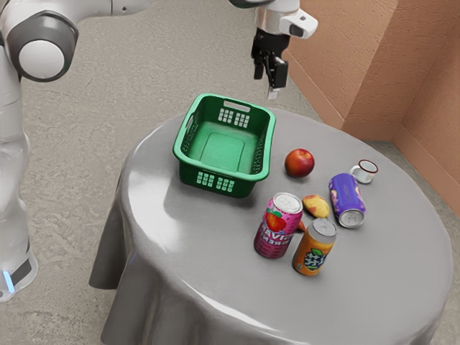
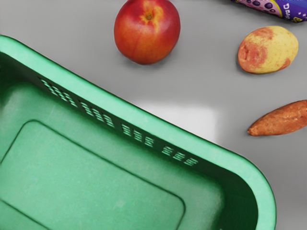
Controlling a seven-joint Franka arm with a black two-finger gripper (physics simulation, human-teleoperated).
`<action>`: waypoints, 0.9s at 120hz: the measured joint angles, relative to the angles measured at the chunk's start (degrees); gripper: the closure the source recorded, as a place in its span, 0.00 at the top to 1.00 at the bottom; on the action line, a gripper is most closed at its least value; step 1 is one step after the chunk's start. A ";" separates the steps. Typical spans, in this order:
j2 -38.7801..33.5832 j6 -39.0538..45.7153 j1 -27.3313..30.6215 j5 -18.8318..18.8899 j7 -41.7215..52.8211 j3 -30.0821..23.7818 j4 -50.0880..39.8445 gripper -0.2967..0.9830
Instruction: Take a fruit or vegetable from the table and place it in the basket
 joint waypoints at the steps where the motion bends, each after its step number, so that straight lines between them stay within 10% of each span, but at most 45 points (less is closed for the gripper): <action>1: 0.00 0.01 0.01 0.00 0.01 0.00 0.00 0.77; 62: 2.02 0.37 0.15 0.45 1.32 -0.40 3.68 0.77; 108: 16.76 4.20 0.17 0.15 11.05 -0.91 11.59 0.77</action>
